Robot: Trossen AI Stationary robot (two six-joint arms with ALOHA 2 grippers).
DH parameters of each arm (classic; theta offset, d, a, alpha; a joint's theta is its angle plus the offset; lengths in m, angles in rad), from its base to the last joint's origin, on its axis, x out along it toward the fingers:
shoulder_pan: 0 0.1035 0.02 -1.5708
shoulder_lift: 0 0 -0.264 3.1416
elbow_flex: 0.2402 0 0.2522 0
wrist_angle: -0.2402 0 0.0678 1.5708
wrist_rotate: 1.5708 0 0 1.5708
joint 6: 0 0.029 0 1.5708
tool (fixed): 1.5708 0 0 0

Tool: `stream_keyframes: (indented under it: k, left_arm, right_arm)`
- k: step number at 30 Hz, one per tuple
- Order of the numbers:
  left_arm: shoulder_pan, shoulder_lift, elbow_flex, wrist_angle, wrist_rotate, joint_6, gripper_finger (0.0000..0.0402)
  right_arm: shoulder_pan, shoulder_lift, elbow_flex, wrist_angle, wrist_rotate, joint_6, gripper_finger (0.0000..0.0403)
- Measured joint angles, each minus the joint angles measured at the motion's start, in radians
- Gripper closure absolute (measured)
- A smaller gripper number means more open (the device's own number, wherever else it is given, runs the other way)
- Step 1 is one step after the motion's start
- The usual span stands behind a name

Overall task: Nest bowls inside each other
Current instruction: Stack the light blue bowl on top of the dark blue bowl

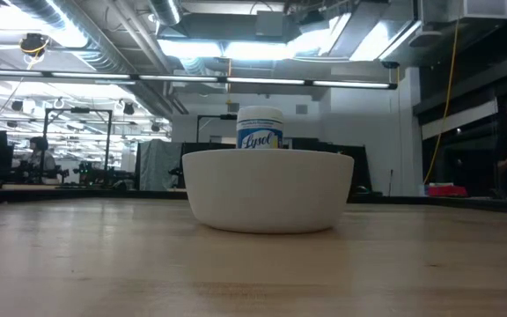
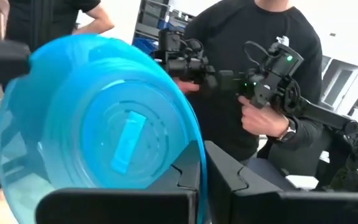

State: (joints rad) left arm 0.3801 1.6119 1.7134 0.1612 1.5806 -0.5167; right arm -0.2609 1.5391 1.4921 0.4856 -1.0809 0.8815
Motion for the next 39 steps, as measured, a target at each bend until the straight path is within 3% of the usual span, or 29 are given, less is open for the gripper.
stream_keyframes:
  k: [3,9,15,19,23,26,30,32,39]
  left_arm:
    - [0.002,0.000,0.000,0.003,-0.016,-0.001,0.0398]
    - [0.004,0.002,-0.001,-0.004,-0.024,-0.024,0.0398]
    - [0.003,0.002,-0.001,-0.004,-0.016,-0.028,0.0399]
    - [0.038,0.001,-0.001,-0.028,-0.021,-0.027,0.0399]
    - [0.096,0.012,-0.001,-0.179,-0.128,0.094,0.0399]
    - [0.139,0.011,-0.001,-0.440,-0.305,0.339,0.0399]
    - [0.175,0.010,-0.002,-0.895,-0.858,0.682,0.0399]
    - [0.170,0.012,-0.002,-1.038,-1.066,0.767,0.0399]
    - [0.030,0.016,-0.002,-1.194,-1.322,0.760,0.0399]
  right_arm:
    - [-0.015,0.000,0.000,0.092,0.029,0.035,0.0376]
    - [-0.082,-0.015,0.000,0.132,0.089,0.073,0.0278]
    - [-0.157,-0.019,0.000,0.119,0.055,0.053,0.0191]
    - [-0.267,-0.020,0.000,-0.035,0.025,0.000,0.0177]
    - [-0.382,-0.019,0.000,-0.283,0.029,-0.137,0.0192]
    - [-0.448,-0.019,0.000,-0.431,0.066,-0.248,0.0208]
    - [-0.516,-0.019,0.000,-0.597,0.126,-0.367,0.0226]
    - [-0.540,-0.019,0.000,-0.665,0.160,-0.422,0.0232]
    - [-0.601,-0.019,0.000,-0.959,0.365,-0.660,0.0237]
